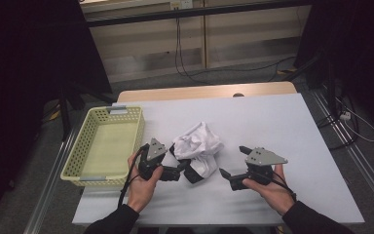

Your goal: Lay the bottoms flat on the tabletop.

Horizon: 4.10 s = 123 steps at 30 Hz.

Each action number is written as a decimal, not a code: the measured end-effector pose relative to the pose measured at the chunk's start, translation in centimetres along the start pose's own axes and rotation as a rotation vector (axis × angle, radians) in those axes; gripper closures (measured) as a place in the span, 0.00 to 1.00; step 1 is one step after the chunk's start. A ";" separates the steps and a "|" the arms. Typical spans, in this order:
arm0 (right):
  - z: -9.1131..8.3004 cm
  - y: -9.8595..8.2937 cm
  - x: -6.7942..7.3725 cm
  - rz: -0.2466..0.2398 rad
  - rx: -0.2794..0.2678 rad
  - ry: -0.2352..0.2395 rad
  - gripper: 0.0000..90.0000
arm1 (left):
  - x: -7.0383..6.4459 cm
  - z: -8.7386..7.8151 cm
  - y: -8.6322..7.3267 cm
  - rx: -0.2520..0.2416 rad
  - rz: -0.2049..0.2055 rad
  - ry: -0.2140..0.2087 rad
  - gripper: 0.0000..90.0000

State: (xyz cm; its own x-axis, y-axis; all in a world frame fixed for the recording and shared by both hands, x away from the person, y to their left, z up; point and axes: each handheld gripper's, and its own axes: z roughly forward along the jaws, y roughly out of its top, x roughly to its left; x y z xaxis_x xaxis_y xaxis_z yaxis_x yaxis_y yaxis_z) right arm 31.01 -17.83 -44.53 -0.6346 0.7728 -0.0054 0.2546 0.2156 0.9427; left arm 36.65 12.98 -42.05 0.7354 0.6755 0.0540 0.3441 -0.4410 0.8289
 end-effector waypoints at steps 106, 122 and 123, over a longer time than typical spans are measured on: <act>-1.8 1.4 -6.5 0.028 0.280 -0.028 0.63 | -0.7 4.2 0.6 0.135 0.019 -0.166 0.98; -1.6 -1.0 -2.3 -0.099 0.357 0.088 0.26 | 1.1 3.3 0.6 0.123 -0.035 -0.106 0.98; -1.5 -1.2 -2.2 -0.114 0.368 0.080 0.25 | 1.1 3.3 0.6 0.121 -0.037 -0.106 0.98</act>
State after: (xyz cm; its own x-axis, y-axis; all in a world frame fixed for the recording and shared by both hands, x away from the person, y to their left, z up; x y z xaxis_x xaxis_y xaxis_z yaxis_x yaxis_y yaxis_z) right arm 31.03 -20.64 -45.13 -0.7251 0.6858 -0.0633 0.4149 0.5083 0.7547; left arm 39.64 11.49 -43.32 0.7759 0.6296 -0.0397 0.4357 -0.4892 0.7555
